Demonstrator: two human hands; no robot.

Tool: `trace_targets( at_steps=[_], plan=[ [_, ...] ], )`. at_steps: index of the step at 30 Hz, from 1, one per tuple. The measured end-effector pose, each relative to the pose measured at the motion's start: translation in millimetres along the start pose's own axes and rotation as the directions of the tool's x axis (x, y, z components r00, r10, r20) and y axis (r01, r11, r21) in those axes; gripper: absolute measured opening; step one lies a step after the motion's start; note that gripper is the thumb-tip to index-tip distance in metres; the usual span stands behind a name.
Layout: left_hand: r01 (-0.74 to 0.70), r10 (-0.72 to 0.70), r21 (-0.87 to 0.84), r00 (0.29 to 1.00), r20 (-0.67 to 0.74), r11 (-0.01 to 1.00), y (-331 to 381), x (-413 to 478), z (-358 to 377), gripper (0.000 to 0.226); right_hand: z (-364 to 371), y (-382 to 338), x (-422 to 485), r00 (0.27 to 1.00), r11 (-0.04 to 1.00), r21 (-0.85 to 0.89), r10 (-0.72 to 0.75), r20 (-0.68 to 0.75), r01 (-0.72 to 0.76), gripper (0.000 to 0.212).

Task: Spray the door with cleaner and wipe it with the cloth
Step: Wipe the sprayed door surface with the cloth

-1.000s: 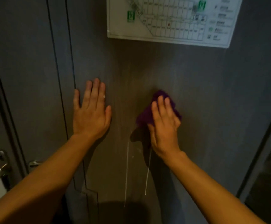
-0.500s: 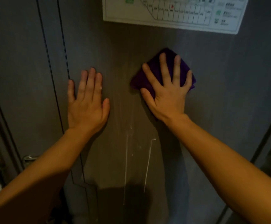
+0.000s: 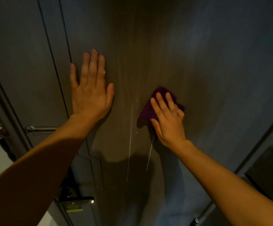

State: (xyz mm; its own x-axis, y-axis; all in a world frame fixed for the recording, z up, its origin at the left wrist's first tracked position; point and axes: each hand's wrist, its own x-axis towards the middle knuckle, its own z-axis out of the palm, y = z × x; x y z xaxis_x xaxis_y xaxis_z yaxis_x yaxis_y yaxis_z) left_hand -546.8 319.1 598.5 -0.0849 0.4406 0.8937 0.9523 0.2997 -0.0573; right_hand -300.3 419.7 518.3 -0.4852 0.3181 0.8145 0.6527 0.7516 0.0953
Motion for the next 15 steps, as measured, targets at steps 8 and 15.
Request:
trace_targets(
  at_steps=[8, 15],
  plan=[
    [-0.099, 0.099, -0.055, 0.995, -0.002, 0.994, -10, -76, 39, 0.078, -33, -58, 77, 0.993, 0.993, -0.098, 0.056, -0.109, -0.067, 0.059],
    [-0.114, 0.113, -0.067, 0.993, -0.02, 0.991, -14, -148, 74, 0.073, 23, -68, 40, 0.995, 0.949, -0.315, -0.007, -0.102, -0.025, 0.059]
  ],
)
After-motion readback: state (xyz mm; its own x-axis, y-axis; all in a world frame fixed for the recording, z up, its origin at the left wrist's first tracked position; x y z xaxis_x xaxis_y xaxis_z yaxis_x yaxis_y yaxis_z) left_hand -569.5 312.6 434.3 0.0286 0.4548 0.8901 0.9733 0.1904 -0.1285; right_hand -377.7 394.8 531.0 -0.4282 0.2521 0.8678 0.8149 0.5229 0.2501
